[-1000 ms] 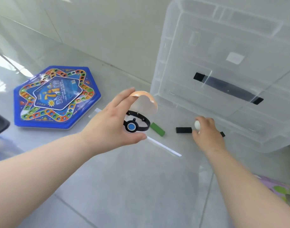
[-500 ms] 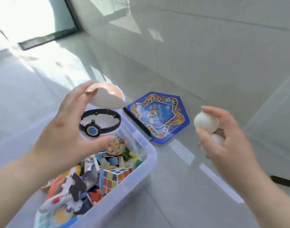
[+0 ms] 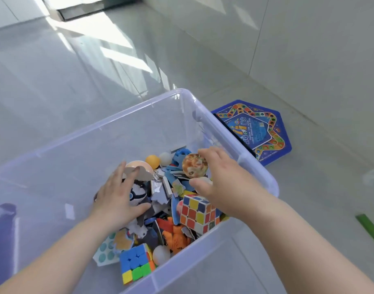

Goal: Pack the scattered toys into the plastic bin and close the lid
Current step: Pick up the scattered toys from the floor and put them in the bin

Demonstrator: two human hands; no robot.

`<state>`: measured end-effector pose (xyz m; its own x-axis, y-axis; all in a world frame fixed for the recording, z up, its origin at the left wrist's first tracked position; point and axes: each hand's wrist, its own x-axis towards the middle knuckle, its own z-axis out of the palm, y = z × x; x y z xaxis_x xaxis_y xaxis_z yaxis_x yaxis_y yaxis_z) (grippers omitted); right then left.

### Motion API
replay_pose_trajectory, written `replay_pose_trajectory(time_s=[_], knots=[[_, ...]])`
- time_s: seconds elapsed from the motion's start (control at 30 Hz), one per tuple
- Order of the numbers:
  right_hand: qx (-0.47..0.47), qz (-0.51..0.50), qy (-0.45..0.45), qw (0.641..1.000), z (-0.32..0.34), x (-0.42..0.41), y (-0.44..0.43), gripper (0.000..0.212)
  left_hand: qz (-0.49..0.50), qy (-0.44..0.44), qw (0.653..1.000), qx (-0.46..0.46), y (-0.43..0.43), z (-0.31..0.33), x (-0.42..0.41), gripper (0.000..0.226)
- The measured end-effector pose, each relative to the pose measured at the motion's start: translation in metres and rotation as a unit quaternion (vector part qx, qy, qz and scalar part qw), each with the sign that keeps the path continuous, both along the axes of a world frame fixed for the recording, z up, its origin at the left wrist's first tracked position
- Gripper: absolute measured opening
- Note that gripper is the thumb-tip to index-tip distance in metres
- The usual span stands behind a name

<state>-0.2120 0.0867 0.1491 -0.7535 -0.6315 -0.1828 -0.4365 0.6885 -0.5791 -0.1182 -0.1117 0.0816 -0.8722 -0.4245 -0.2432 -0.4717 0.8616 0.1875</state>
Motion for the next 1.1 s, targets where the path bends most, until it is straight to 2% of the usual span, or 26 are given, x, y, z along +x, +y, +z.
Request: replay_pose_trajectory(time_s=[0.13, 0.27, 0.4, 0.5, 0.57, 0.63, 0.7, 0.77, 0.83, 0.87, 0.93, 0.97, 1.1], knots=[[-0.126, -0.062, 0.010, 0.990, 0.004, 0.001, 0.014, 0.033, -0.027, -0.002, 0.999, -0.044, 0.002, 0.011, -0.002, 0.074], [-0.233, -0.086, 0.097, 0.964, 0.003, 0.005, 0.060, 0.034, -0.090, 0.118, 0.988, -0.041, 0.012, 0.033, -0.006, 0.050], [-0.167, -0.156, 0.147, 0.962, -0.008, 0.008, 0.134, 0.028, -0.213, 0.242, 0.946, 0.032, 0.062, 0.062, -0.027, 0.037], [-0.086, -0.277, 0.091, 0.953, -0.039, 0.009, 0.197, 0.025, -0.315, 0.297, 0.897, 0.088, 0.112, 0.077, -0.050, 0.029], [-0.014, -0.391, 0.056, 0.918, -0.073, 0.012, 0.243, 0.023, -0.412, 0.307, 0.852, 0.103, 0.147, 0.080, -0.062, 0.020], [0.057, -0.476, -0.003, 0.878, -0.100, 0.017, 0.283, 0.031, -0.498, 0.285, 0.809, 0.126, 0.187, 0.076, -0.069, 0.014], [0.173, -0.483, -0.076, 0.855, -0.119, 0.030, 0.321, 0.049, -0.562, 0.226, 0.780, 0.158, 0.230, 0.062, -0.073, 0.018], [0.254, -0.487, -0.110, 0.828, -0.131, 0.046, 0.354, 0.057, -0.587, 0.148, 0.775, 0.181, 0.277, 0.041, -0.077, 0.029], [0.269, -0.505, -0.119, 0.811, -0.140, 0.056, 0.378, 0.058, -0.574, 0.081, 0.795, 0.177, 0.321, 0.013, -0.085, 0.052], [0.268, -0.507, -0.123, 0.810, -0.143, 0.057, 0.387, 0.058, -0.565, 0.046, 0.808, 0.163, 0.340, -0.003, -0.091, 0.057], [0.268, -0.498, -0.125, 0.815, -0.150, 0.055, 0.401, 0.061, -0.557, -0.037, 0.821, 0.120, 0.372, -0.030, -0.106, 0.046], [0.269, -0.487, -0.120, 0.822, -0.152, 0.052, 0.406, 0.064, -0.551, -0.062, 0.826, 0.104, 0.384, -0.041, -0.113, 0.048], [0.263, -0.433, -0.046, 0.861, -0.156, 0.028, 0.419, 0.074, -0.548, -0.105, 0.829, 0.041, 0.411, -0.075, -0.130, 0.064]])
